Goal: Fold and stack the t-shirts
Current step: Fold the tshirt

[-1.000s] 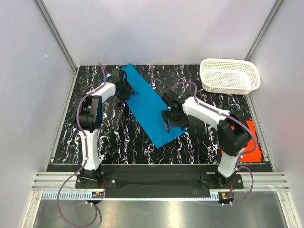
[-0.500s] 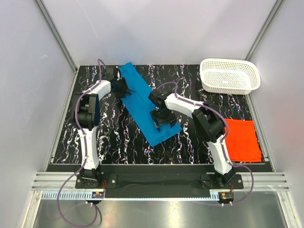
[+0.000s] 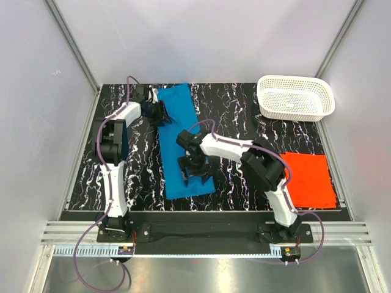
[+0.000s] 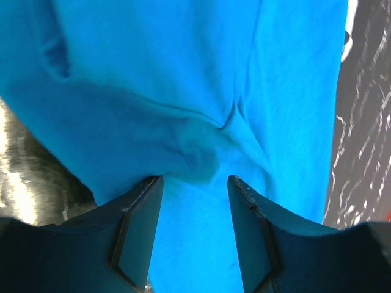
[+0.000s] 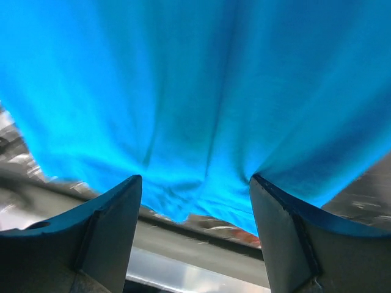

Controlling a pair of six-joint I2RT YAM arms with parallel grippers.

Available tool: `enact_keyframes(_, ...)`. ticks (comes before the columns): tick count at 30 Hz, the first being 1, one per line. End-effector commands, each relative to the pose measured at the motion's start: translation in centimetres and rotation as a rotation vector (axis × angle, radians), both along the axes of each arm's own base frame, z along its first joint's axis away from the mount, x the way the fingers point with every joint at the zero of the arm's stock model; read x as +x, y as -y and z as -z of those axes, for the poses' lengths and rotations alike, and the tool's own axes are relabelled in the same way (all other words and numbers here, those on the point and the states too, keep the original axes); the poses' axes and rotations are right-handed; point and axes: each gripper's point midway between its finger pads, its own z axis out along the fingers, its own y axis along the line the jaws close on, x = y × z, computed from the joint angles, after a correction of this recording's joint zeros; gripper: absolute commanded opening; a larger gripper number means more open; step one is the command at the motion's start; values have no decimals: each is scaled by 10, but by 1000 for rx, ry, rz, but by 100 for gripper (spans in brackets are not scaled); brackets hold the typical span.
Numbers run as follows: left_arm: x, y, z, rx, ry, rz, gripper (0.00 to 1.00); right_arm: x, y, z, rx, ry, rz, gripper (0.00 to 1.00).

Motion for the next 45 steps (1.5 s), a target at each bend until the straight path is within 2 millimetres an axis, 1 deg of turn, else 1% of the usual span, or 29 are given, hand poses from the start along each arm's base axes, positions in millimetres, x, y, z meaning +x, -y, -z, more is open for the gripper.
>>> enact_keyframes(1,-25,4,20,-6,-83,71,54,-45,-60,-12,189,-120,-19,79)
enact_keyframes(3,-25,-2,9,7,-64,64,54,-36,-72,-27,229,-94,-17,80)
enact_keyframes(4,-27,-4,-10,10,-39,58,54,-31,-74,-32,238,-76,-14,80)
enact_keyframes(5,-28,-8,-20,17,-25,49,54,-23,-74,-36,241,-51,-3,81)
enact_keyframes(6,-29,-12,-30,28,-11,31,54,-19,-73,-49,256,-32,0,81)
enact_keyframes(7,-37,-14,-39,29,-9,24,54,-15,-69,-55,258,-19,6,82)
enact_keyframes(8,-41,-15,-72,24,53,15,55,-13,-64,-61,259,2,-2,82)
enact_keyframes(9,-45,-17,-90,28,85,-4,55,-11,-56,-77,263,49,-7,83)
enact_keyframes(10,-57,-18,-96,28,88,-10,56,-10,-50,-85,260,80,-17,84)
enact_keyframes(11,-66,-20,-133,20,163,-21,57,-9,-42,-91,253,113,-39,84)
enact_keyframes(12,-75,-20,-144,11,176,-36,57,-9,-28,-105,245,155,-36,84)
enact_keyframes(13,-86,-20,-151,3,183,-44,57,-8,-20,-110,243,173,-34,84)
enact_keyframes(14,-106,-21,-147,-2,161,-52,57,-9,-11,-114,242,187,-35,84)
enact_keyframes(15,-123,-20,-167,-33,194,-76,57,-12,8,-119,240,198,-14,84)
enact_keyframes(16,-148,-21,-147,-37,137,-81,57,-14,19,-119,237,199,0,84)
enact_keyframes(17,-163,-19,-142,-59,110,-99,56,-24,35,-116,233,182,12,84)
enact_keyframes(18,-182,-19,-152,-72,143,-102,55,-25,41,-114,247,177,25,84)
enact_keyframes(19,-207,-21,-122,-65,68,-112,55,-23,51,-111,255,171,53,81)
enact_keyframes(20,-222,-22,-112,-68,45,-130,54,-33,63,-103,262,132,73,79)
enact_keyframes(21,-235,-22,-106,-73,31,-144,54,-33,63,-102,294,127,88,76)
enact_keyframes(22,-261,-20,-88,-81,-3,-145,54,-30,68,-100,319,108,124,68)
enact_keyframes(23,-271,-17,-84,-97,-16,-158,54,-42,71,-96,358,50,133,65)
enact_keyframes(25,-297,-16,-65,-95,-47,-182,56,-40,71,-93,405,50,165,62)
enact_keyframes(26,-305,-13,-58,-98,-74,-225,60,-47,72,-87,416,17,179,62)
enact_keyframes(28,-317,-8,-51,-89,-81,-234,74,-47,64,-83,461,4,171,64)
enact_keyframes(30,-324,-10,-41,-98,-140,-310,74,-51,58,-73,485,-46,167,65)
enact_keyframes(31,-331,-10,-31,-97,-174,-322,73,-52,56,-70,489,-64,174,65)
enact_keyframes(36,-351,-9,-11,-29,-271,-337,67,-55,46,-56,532,-124,192,65)
enact_keyframes(45,-367,-25,19,57,-325,-415,67,-64,42,-33,540,-223,232,64)
